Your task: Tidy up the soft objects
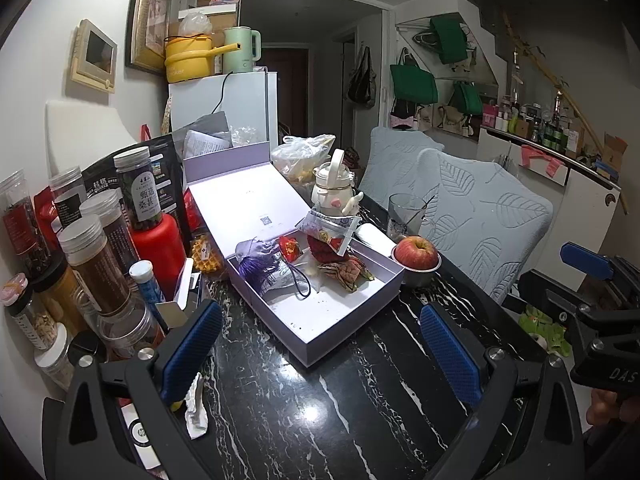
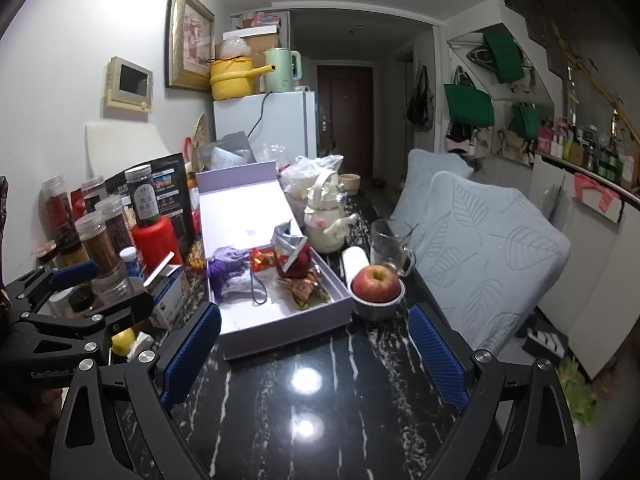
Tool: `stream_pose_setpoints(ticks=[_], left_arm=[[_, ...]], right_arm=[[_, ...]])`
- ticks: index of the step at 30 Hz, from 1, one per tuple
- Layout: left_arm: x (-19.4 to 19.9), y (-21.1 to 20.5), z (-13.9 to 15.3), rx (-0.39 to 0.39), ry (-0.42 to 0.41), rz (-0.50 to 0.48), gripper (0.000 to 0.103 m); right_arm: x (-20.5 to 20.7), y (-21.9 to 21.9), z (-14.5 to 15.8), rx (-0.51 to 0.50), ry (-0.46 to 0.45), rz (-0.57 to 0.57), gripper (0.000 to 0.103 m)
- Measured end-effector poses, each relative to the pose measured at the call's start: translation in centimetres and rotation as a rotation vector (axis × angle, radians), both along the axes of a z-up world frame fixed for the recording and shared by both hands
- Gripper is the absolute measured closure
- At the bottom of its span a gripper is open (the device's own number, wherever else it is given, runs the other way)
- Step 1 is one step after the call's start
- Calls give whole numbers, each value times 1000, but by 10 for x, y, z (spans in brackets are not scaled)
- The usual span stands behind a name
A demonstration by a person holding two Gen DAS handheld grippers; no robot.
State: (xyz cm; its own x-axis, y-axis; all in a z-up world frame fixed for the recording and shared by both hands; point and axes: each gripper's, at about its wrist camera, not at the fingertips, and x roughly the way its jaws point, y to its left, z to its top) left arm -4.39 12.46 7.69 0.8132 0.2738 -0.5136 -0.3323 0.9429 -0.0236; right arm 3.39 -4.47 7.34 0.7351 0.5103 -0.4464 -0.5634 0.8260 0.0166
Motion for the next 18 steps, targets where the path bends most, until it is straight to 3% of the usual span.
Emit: stream_pose_setpoints(ticks=[18], left_arm=[[2,-2,-2,-3,8,-11,2]], right_arm=[[-1,0,-1,-6,1,0,7]])
